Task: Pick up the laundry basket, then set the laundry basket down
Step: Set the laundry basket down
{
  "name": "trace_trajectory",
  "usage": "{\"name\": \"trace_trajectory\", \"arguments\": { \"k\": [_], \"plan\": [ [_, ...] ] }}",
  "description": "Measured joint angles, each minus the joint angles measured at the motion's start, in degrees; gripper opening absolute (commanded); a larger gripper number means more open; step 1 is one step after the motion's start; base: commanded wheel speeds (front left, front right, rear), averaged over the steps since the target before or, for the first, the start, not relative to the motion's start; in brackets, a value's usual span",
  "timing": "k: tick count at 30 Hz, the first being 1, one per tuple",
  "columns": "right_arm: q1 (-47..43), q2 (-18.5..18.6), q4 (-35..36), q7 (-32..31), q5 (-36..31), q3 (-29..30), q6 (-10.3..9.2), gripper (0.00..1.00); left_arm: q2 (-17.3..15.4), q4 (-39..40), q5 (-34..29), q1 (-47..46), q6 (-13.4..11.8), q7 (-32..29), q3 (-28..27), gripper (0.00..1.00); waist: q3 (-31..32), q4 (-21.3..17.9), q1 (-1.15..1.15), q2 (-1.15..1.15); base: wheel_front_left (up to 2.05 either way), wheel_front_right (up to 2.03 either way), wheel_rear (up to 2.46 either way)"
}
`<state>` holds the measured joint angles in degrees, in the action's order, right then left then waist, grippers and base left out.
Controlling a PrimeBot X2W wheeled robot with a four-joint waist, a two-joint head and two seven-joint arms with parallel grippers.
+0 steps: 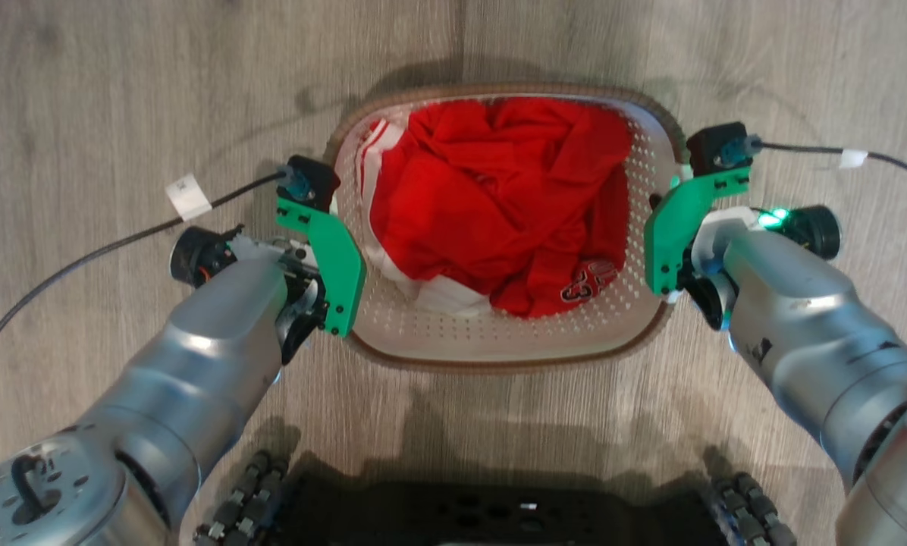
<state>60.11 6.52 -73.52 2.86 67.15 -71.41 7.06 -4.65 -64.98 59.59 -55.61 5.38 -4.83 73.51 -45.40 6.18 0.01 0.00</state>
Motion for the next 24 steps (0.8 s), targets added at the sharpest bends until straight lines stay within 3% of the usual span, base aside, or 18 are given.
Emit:
{"name": "trace_trajectory", "arguments": {
  "k": [24],
  "plan": [
    [3.24,-0.51,-1.45,-1.15,-0.79,0.47,0.02,0.00,-0.34,1.34,-0.59,-2.54,-2.46,0.34,-0.04,0.00,-4.99,0.28,-0.02,0.01,0.00,0.00,0.00]
  ]
}}
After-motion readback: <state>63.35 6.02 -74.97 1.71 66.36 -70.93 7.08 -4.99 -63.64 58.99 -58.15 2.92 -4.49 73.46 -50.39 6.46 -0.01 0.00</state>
